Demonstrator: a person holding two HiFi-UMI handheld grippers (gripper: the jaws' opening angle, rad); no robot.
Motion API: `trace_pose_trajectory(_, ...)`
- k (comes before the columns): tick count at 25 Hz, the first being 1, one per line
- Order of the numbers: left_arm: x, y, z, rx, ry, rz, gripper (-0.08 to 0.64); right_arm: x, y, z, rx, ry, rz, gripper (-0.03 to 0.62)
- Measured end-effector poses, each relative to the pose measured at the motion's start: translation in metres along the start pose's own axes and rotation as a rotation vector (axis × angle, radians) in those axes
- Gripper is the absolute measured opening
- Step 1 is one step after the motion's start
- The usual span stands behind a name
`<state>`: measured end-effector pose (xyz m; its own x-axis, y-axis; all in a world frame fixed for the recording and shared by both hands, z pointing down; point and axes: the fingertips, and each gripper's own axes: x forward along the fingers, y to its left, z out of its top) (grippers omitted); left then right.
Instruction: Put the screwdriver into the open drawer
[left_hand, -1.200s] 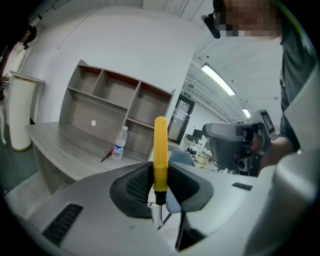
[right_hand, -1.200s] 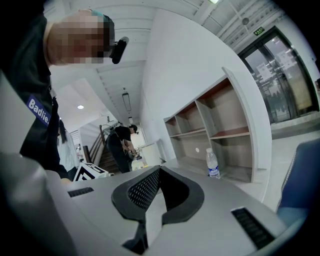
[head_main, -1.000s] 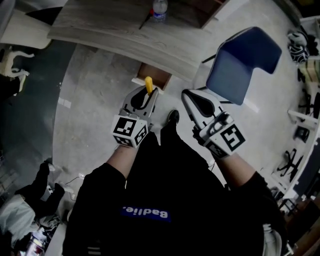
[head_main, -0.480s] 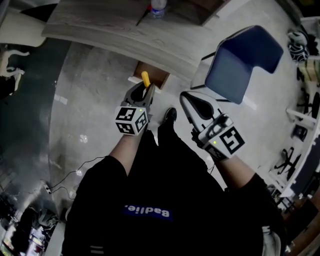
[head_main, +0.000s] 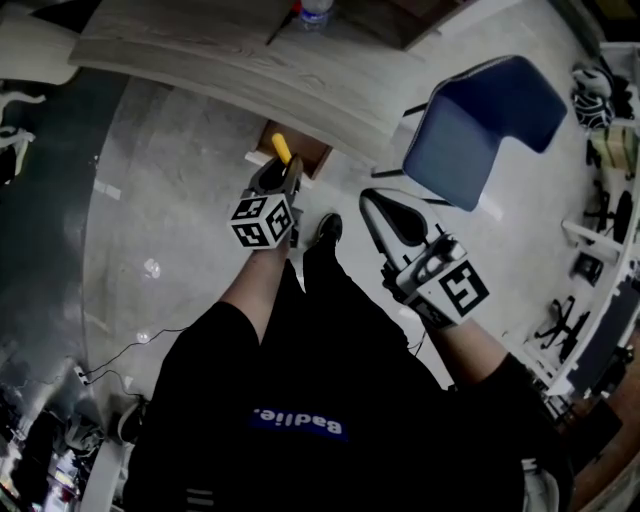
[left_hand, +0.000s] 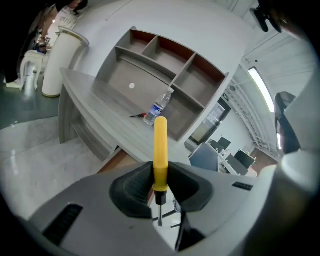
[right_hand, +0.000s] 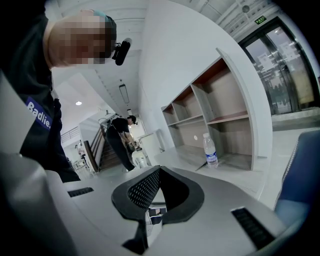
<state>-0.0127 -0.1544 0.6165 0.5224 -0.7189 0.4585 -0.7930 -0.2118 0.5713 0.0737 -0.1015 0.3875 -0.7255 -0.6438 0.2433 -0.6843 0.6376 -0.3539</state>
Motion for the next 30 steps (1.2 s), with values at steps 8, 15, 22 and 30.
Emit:
trace_pose_trajectory(8,0.032,0.025,-0.026,-0.137,-0.014,0.064,0.084,-0.001,-0.009,-0.018,-0.002,0.045,0.006,0.028)
trace_pose_trajectory(15,0.051,0.057,-0.049,-0.294,-0.026,0.124,0.084,0.009,-0.009,-0.027,-0.024,0.074,0.025,0.028)
trace_pose_trajectory(22,0.073,0.082,-0.057,-0.411,-0.032,0.159,0.084,0.012,-0.013,-0.042,-0.011,0.112,0.026,0.028)
trace_pose_trajectory(30,0.089,0.093,-0.077,-0.505,-0.006,0.202,0.084,0.016,-0.013,-0.039,-0.046,0.123,0.042,0.028)
